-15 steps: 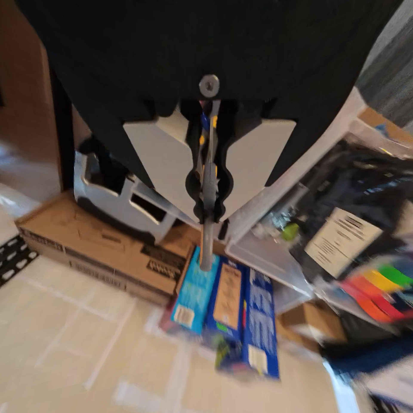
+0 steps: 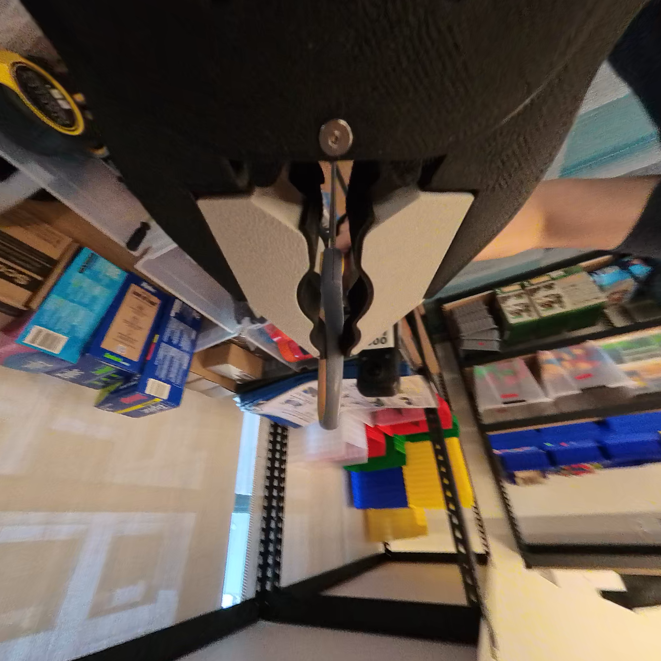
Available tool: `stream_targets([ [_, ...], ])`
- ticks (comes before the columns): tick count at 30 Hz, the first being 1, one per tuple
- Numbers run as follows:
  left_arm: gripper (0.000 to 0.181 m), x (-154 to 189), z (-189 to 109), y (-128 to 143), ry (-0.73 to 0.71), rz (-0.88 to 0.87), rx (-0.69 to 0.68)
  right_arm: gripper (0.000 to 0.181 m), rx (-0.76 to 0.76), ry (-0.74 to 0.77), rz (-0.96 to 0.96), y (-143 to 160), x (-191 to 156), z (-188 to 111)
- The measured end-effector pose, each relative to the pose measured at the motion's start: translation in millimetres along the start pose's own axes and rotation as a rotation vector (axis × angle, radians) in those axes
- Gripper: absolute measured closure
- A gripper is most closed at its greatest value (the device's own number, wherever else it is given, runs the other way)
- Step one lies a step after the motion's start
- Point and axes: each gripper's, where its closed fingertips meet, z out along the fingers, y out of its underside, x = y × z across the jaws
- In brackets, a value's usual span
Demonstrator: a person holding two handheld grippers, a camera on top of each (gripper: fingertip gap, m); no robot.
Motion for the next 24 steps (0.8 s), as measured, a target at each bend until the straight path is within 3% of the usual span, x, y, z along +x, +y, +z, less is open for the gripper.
stream_targets([
  [1,0.151,14.6,9.6,7.0,0.043,0.046,-0.024,0.174,0.021,-0.025,0.011,0.3,-9.4,-14.9],
  [2,0.162,28.4,20.0,15.2,0.076,0.092,-0.053,0.174,0.038,-0.037,0.014,1.6,-17.5,-32.5],
  [5,0.163,63.8,59.1,43.6,0.123,0.15,-0.158,0.171,0.052,0.024,-0.018,9.5,-35.1,-101.4],
  [7,0.163,91.8,92.7,65.6,0.149,0.185,-0.228,0.169,0.026,0.18,-0.099,14.7,-40.8,-161.2],
  [9,0.164,126.3,133.2,92.5,0.196,0.227,-0.285,0.15,0.006,0.35,-0.147,13.4,-48.2,-228.8],
  [11,0.164,161.8,181.8,121.8,0.237,0.244,-0.314,0.147,-0.067,0.522,-0.179,18.0,-55.1,-299.5],
  [15,0.166,237.3,294.2,191.3,0.343,0.333,-0.341,0.159,-0.249,0.848,-0.267,35.7,-74.3,-450.5],
  [17,0.166,282.0,354.1,228.6,0.428,0.341,-0.329,0.177,-0.287,0.907,-0.264,48.0,-93.2,-520.5],
  [22,0.166,374.9,495.0,326.1,0.599,0.24,-0.268,0.181,-0.285,1.097,-0.126,72.2,-121.9,-707.5],
  [23,0.161,388.4,519.5,341.3,0.624,0.194,-0.263,0.181,-0.3,1.145,-0.111,75.0,-122.6,-741.5],
  [24,0.145,399.5,543.1,354.7,0.645,0.148,-0.263,0.181,-0.348,1.207,-0.108,79.1,-121.5,-776.6],
])
